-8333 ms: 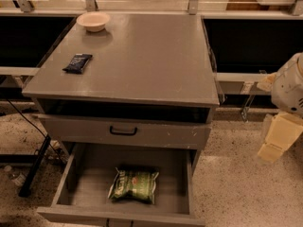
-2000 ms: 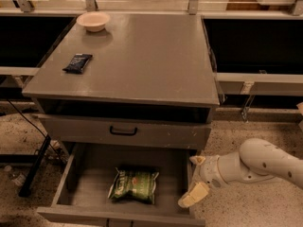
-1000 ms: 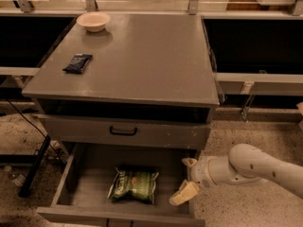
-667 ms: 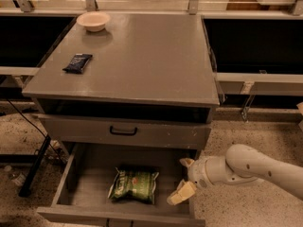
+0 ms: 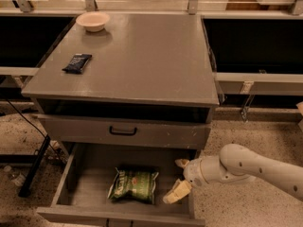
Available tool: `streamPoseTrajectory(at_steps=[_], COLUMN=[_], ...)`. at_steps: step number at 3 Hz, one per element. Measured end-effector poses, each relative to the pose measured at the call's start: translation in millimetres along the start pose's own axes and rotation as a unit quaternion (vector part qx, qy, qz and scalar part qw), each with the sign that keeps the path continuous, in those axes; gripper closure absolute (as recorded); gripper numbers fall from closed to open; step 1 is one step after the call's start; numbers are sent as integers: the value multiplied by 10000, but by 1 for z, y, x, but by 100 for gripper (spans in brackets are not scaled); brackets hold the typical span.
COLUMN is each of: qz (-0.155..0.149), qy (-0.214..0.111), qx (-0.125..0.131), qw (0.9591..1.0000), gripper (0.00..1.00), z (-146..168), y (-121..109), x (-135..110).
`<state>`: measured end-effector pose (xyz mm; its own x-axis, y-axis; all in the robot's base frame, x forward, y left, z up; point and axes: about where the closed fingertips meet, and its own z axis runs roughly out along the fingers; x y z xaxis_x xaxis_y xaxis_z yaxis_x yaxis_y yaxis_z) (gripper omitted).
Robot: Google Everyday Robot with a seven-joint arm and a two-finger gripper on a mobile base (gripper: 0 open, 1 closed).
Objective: Pick green jalapeno chip bag from middle drawer and place on counter
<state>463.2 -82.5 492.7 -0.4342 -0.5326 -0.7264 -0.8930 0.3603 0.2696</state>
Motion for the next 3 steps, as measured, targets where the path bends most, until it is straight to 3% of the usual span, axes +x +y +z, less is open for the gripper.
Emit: streamPoseTrajectory(at_steps=[2, 3], qz=[33, 34], qy=[-305, -265], qx=[-529, -676], qw=[9981, 9974], gripper=[0, 0], z=[36, 51], y=[-5, 2], x=[3, 15])
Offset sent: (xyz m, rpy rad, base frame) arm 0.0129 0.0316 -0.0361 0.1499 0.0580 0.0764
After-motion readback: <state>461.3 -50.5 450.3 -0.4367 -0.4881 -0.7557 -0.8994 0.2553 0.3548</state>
